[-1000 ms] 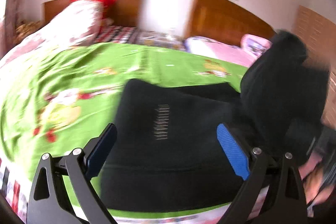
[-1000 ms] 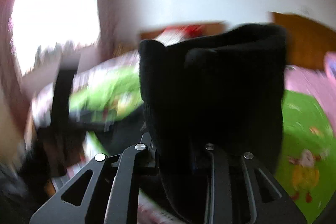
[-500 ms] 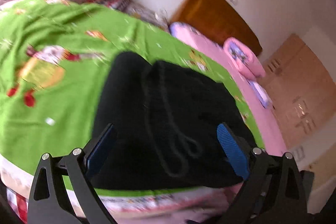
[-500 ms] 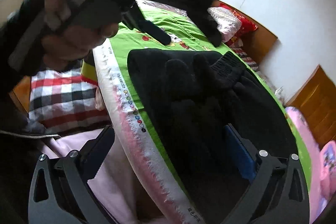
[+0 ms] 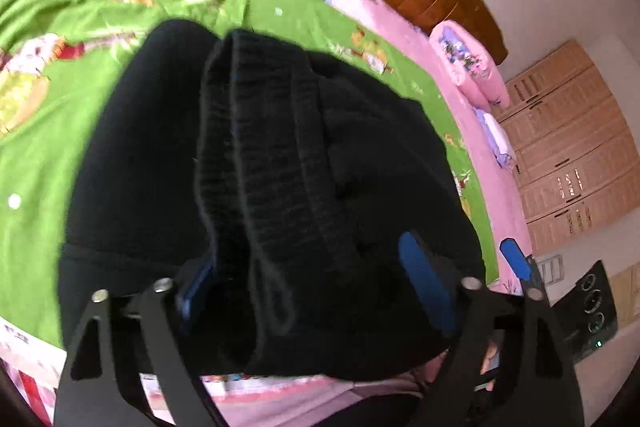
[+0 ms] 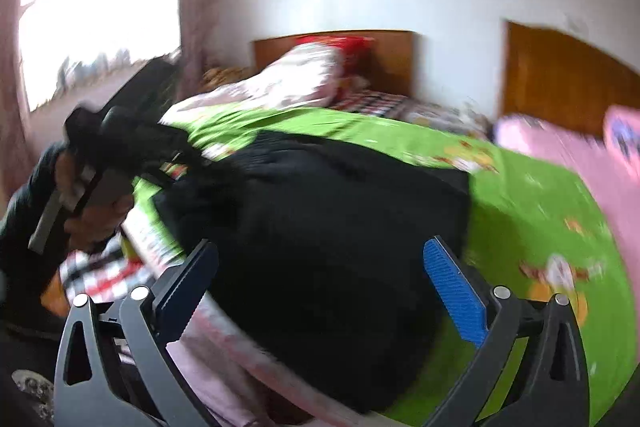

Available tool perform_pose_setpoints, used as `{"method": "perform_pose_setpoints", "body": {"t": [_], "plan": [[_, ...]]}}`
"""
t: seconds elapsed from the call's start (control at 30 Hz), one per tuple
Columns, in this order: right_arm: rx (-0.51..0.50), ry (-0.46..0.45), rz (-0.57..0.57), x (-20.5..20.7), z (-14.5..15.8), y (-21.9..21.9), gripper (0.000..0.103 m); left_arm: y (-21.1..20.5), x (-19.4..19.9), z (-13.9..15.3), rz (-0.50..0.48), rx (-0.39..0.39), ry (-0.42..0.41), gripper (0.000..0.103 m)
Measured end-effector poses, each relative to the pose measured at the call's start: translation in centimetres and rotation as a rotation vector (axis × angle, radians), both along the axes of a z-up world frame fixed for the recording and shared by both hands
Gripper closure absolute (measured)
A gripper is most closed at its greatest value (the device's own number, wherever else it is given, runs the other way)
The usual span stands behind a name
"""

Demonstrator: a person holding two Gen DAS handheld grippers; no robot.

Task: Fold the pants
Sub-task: 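Fold the waistband end over with the right tool while the left tool grasps the pants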

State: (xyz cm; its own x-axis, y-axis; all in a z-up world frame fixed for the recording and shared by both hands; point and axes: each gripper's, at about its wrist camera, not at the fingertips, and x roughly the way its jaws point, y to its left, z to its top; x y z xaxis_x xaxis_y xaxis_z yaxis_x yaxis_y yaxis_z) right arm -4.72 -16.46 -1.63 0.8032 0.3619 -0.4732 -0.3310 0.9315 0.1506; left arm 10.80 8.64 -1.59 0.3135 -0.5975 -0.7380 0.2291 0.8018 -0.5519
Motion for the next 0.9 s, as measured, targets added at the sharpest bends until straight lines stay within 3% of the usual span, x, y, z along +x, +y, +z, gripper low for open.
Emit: {"method": "perform_pose_setpoints", "body": {"t": [0.1, 0.23, 0.33, 0.4, 0.47, 0.63, 0.9], "plan": [[0.110, 0.076, -0.070, 0.5, -2.0, -2.5, 0.004, -1.5, -0.2, -0.6, -0.002, 0.081, -0.020, 0.034], [0.198, 0.084, -0.031, -0.7, -3.8, -3.8, 0.004, -0.7, 0.0, -1.1, 0.032, 0.052, -0.024, 0.044], [0.148, 0.065, 0.006, -2.7, -5.0, -3.6, 0.004, -0.3, -0.2, -1.3, 0.038, 0.027, -0.040, 0.053], [0.061, 0.068, -0.009, -4.2, -6.2, -3.6, 0.004, -0.3, -0.6, -1.2, 0.043, 0.022, -0.059, 0.057], [0.026, 0.079, -0.052, -4.8, -7.0, -3.8, 0.004, -0.5, -1.0, -1.1, 0.048, 0.025, -0.078, 0.058], [0.059, 0.080, -0.134, -4.0, -7.3, -4.5, 0.004, -0.6, -0.9, -1.3, 0.051, 0.015, -0.080, 0.057], [-0.008, 0.103, -0.160, -1.5, -8.5, -2.2, 0.004, -0.2, -1.5, -1.5, 0.090, -0.010, -0.106, 0.047]]}}
